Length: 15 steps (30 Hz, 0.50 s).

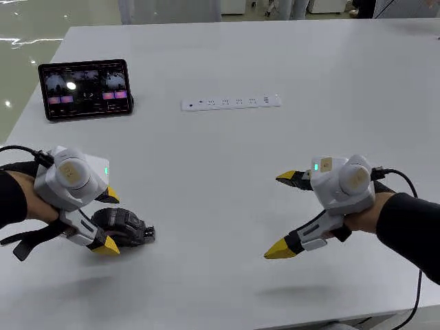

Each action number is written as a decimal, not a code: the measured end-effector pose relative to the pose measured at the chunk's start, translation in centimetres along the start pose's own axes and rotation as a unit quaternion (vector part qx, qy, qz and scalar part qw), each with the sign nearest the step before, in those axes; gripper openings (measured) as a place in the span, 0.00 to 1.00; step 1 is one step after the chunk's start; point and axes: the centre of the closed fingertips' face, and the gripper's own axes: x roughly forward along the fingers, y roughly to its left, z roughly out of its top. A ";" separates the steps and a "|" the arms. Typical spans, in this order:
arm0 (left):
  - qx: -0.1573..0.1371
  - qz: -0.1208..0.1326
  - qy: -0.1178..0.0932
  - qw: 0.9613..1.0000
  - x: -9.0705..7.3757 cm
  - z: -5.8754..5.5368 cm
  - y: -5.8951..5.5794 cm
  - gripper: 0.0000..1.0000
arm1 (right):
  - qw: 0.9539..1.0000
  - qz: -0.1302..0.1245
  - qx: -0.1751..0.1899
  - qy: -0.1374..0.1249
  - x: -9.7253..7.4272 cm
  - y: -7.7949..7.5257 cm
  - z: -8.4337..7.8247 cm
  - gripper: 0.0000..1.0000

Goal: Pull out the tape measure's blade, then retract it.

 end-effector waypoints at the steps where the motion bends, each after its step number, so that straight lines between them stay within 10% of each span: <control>1: 0.006 0.003 0.013 1.000 0.1 -0.3 0.1 0.51 | 1.000 0.002 0.000 -0.001 0.3 0.0 0.3 0.99; 6: 0.019 0.008 0.017 1.000 -0.1 -0.4 0.5 0.32 | 1.000 0.012 -0.006 -0.004 1.6 0.2 1.2 0.99; 15: 0.009 0.014 0.027 0.999 0.2 -0.6 0.7 0.29 | 0.999 0.030 -0.020 -0.007 3.7 0.5 2.5 0.99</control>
